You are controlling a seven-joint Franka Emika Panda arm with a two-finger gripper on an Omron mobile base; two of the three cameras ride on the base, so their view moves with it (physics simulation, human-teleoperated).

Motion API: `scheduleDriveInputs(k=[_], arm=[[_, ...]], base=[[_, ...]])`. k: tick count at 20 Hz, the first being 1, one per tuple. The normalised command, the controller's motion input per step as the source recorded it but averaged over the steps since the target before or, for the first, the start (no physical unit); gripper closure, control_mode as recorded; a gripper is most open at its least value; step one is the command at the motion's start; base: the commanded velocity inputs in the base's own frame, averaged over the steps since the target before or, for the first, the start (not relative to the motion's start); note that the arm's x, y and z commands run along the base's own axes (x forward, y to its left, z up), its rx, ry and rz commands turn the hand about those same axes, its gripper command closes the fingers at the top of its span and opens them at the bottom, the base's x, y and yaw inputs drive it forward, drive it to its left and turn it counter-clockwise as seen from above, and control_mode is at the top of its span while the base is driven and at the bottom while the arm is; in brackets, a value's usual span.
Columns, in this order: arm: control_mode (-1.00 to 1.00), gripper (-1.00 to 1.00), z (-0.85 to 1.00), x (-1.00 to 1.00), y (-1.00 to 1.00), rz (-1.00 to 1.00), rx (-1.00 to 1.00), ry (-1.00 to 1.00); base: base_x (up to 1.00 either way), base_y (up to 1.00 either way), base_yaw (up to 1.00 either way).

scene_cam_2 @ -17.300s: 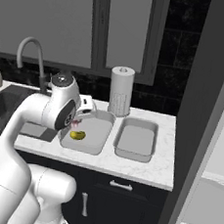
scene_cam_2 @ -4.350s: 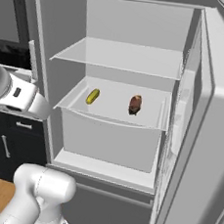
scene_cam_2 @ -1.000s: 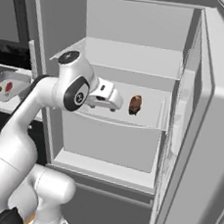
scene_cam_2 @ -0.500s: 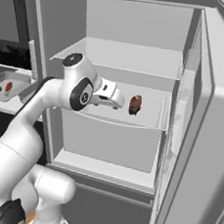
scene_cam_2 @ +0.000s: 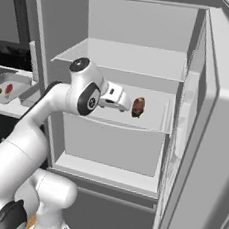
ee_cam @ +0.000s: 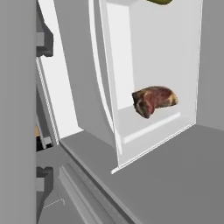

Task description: Place one cucumber and one steak in each tupperware on the nearby counter, to pack two identical lunches.

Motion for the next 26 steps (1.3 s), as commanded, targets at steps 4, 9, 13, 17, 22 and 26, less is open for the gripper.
scheduleDriveInputs(k=[4, 9, 13, 17, 22, 26], arm=[[-1.0, -1.0, -0.12, 0.07, -0.03, 0.0, -0.03, -0.06], [-1.0, -1.0, -0.08, 0.15, 0.0, 0.0, -0.02, -0.04], [-1.0, -1.0, -0.11, 0.2, -0.06, 0.0, 0.0, 0.0], [-1.0, -1.0, -0.03, 0.26, -0.02, 0.0, 0.0, 0.0], [-1.0, -1.0, 0.0, 0.28, -0.01, 0.0, 0.0, 0.0], [-1.0, -1.0, -0.05, 0.25, -0.01, 0.0, 0.0, 0.03]], base=[[0.0, 0.0, 0.0], [0.0, 0.0, 0.0], [0.0, 0.0, 0.0], [0.0, 0.0, 0.0], [0.0, 0.0, 0.0], [0.0, 0.0, 0.0]])
